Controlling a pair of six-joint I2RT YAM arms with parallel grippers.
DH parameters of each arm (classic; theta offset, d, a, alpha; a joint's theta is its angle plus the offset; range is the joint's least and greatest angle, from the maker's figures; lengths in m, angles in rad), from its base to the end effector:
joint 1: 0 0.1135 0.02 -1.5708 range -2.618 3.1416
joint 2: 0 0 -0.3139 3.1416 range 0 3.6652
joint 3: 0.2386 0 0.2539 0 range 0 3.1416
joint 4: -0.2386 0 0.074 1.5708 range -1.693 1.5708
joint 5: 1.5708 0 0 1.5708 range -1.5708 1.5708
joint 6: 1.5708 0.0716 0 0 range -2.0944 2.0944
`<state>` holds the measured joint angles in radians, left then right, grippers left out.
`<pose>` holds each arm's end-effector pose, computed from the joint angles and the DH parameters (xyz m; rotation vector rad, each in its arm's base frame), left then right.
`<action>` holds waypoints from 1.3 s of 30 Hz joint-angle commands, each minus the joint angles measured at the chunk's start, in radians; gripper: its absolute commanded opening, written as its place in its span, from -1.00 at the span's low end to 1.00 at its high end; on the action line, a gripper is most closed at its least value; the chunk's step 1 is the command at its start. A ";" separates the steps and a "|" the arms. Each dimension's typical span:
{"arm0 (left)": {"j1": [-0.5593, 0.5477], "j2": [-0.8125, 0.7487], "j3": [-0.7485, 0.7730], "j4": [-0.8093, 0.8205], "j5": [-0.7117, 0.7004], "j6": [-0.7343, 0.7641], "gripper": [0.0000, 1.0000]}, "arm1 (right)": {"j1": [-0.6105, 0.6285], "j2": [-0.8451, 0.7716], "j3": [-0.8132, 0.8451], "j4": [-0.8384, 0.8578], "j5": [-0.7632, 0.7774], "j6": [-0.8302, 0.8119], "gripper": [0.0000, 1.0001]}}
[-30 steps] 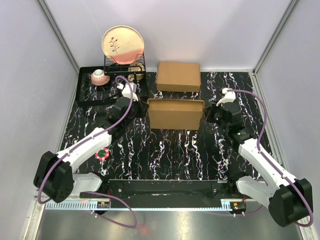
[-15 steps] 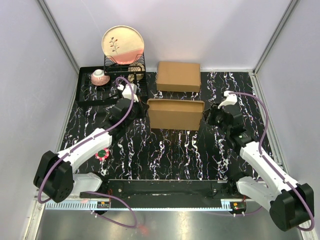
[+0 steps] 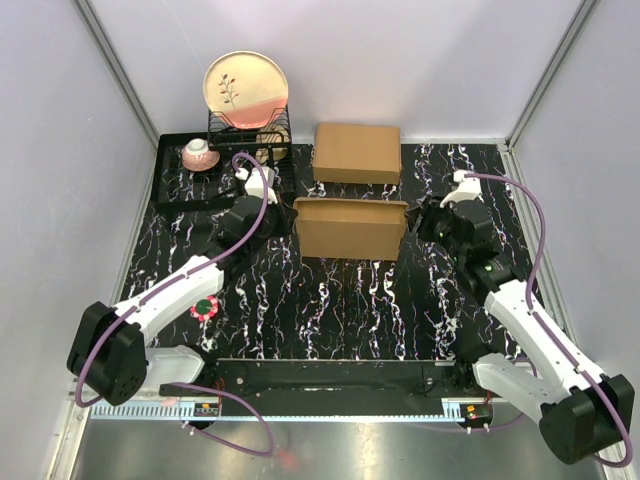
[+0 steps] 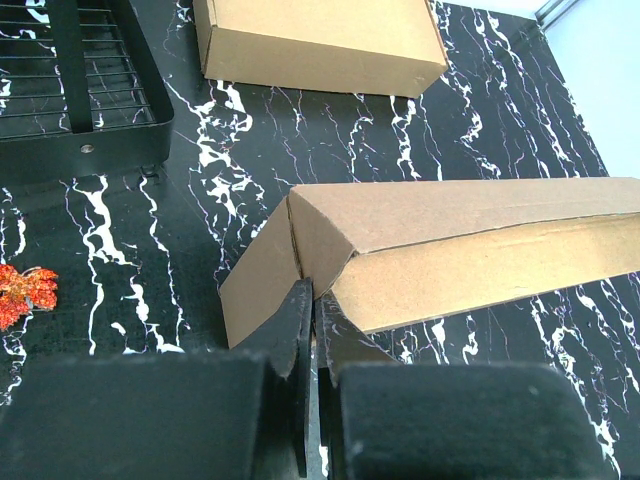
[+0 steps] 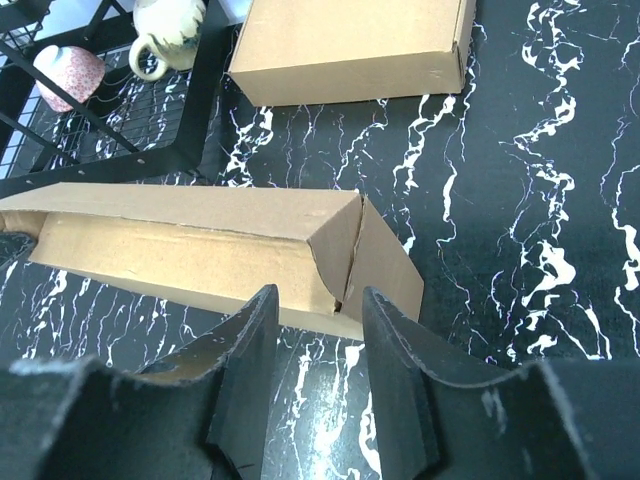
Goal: Fold the paper box
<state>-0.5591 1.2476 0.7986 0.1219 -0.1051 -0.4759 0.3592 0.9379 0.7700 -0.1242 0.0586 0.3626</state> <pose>0.2635 -0.1560 0.3115 0.0076 1.9418 -0.5993 0.2139 0.0758 0.3426 0.0443 1.8856 0.4434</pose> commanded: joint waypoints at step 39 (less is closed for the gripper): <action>-0.018 0.042 -0.041 -0.085 0.010 -0.004 -1.00 | 0.000 0.088 -0.087 0.118 0.012 -0.031 -1.00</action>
<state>-0.5648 1.2522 0.7959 0.1318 -0.1024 -0.4717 0.3592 1.0317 0.7288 0.0292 0.0616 0.3286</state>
